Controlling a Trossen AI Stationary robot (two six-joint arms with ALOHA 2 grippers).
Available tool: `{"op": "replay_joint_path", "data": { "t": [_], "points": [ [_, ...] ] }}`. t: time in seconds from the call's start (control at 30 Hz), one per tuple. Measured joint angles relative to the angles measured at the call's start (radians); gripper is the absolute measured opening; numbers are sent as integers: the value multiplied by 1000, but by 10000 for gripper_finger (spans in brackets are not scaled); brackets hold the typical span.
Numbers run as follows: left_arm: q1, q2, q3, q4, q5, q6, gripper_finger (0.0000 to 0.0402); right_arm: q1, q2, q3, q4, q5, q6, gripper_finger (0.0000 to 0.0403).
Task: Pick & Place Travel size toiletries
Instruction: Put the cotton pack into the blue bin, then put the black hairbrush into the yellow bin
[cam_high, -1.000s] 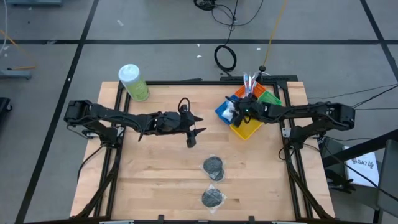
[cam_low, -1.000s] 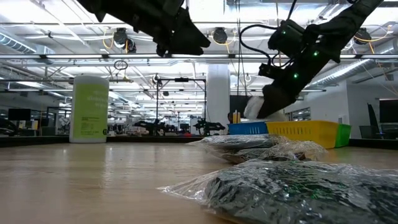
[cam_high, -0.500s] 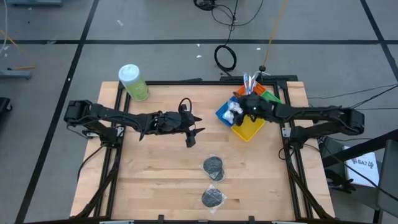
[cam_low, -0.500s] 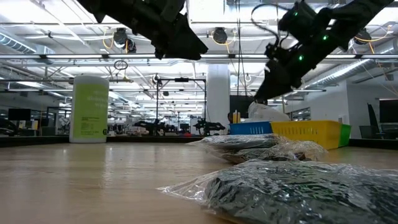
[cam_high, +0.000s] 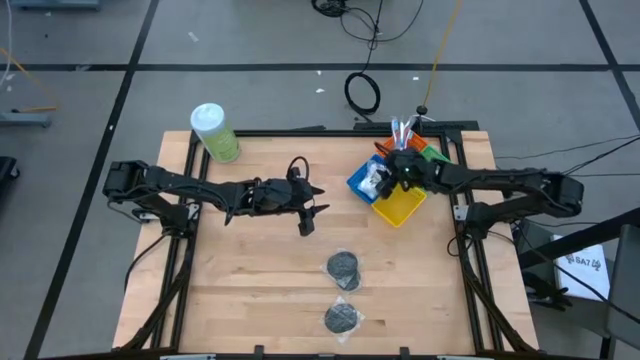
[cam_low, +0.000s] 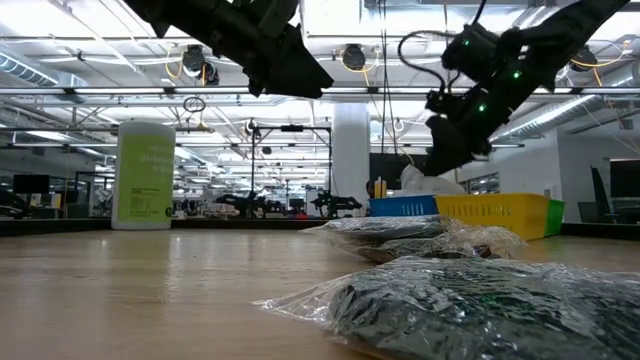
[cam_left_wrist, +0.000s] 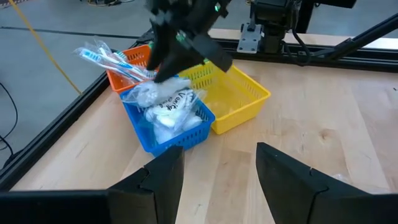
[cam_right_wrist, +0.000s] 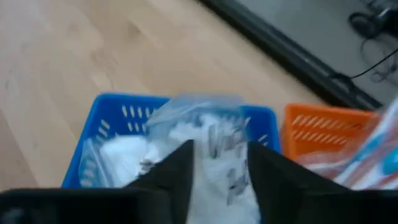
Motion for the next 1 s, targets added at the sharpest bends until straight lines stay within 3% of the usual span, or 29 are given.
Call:
{"op": "replay_joint_path", "data": {
  "t": [0.23, 0.4, 0.5, 0.7, 1.0],
  "points": [
    [0, 0, 0, -24, 0, -6, 191, -7, 84, 0, 20, -21, -1, 28],
    [0, 0, 0, -33, 0, -8, 197, -3, 33, 0, 80, -21, -30, 5],
    [0, 0, 0, -51, 17, -24, 202, 9, -36, 0, 120, -25, -33, 22],
    [-17, 0, 0, -76, 181, -5, 199, 42, -165, 0, 185, -204, -47, 94],
    [-82, 25, 2, -76, 205, -9, 180, 64, -192, 0, 117, -203, -27, 202]
  ]
}}
